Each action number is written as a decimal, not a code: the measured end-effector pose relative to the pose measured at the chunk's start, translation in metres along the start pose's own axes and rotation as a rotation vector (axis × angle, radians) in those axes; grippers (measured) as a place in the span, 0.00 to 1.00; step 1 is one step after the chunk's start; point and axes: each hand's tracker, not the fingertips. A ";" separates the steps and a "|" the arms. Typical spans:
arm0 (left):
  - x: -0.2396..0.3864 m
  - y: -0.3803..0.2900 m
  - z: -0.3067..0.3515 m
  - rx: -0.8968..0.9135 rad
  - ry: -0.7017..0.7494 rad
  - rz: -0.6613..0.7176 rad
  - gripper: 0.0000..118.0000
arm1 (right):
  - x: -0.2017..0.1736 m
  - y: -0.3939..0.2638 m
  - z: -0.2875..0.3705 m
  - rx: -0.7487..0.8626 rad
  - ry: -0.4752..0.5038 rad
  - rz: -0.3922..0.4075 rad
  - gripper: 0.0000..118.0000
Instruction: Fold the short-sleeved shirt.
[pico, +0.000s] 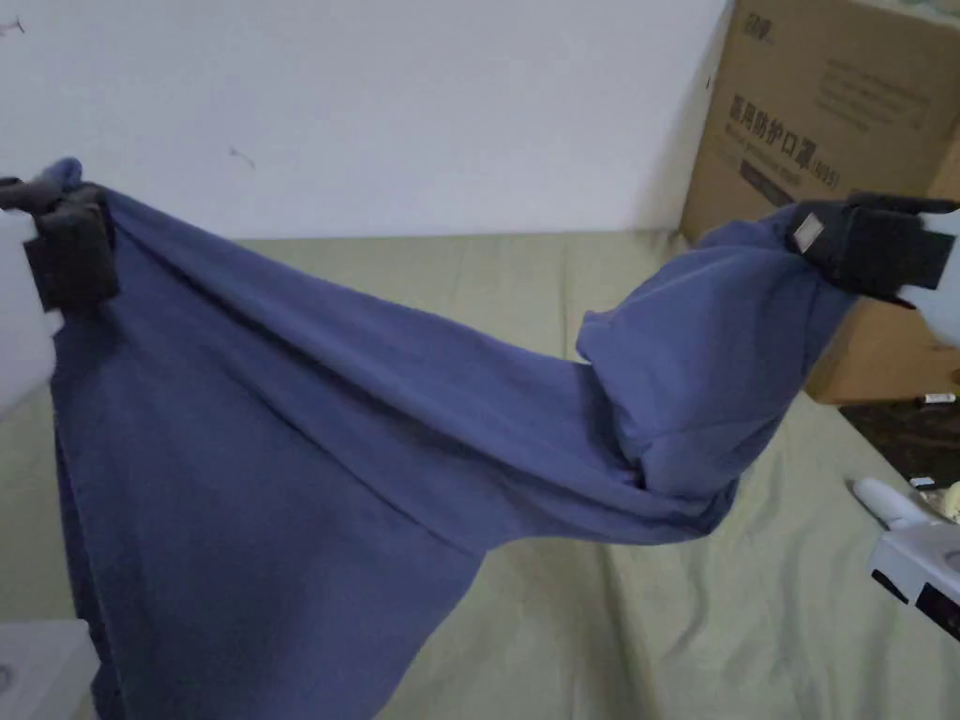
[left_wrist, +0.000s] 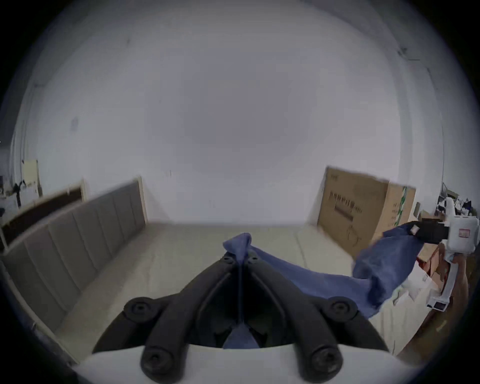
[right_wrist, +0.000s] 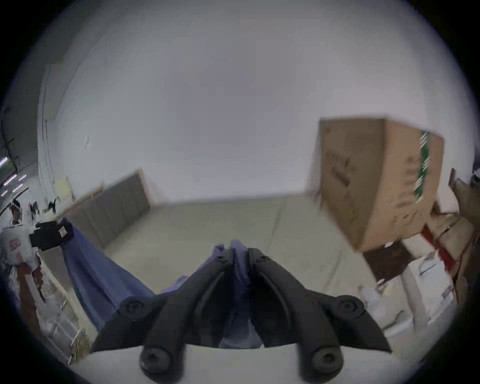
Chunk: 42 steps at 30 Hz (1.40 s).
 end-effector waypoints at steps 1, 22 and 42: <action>0.001 0.023 0.012 0.044 -0.003 -0.021 0.02 | -0.003 0.020 0.017 0.062 -0.007 -0.007 0.09; -0.001 0.199 -0.186 -0.008 0.068 -0.094 0.02 | 0.017 0.185 -0.115 0.027 -0.148 0.065 0.09; -0.063 -0.123 -0.290 -0.380 0.114 -0.057 0.02 | 0.094 -0.149 -0.325 -0.471 -0.141 -0.054 0.09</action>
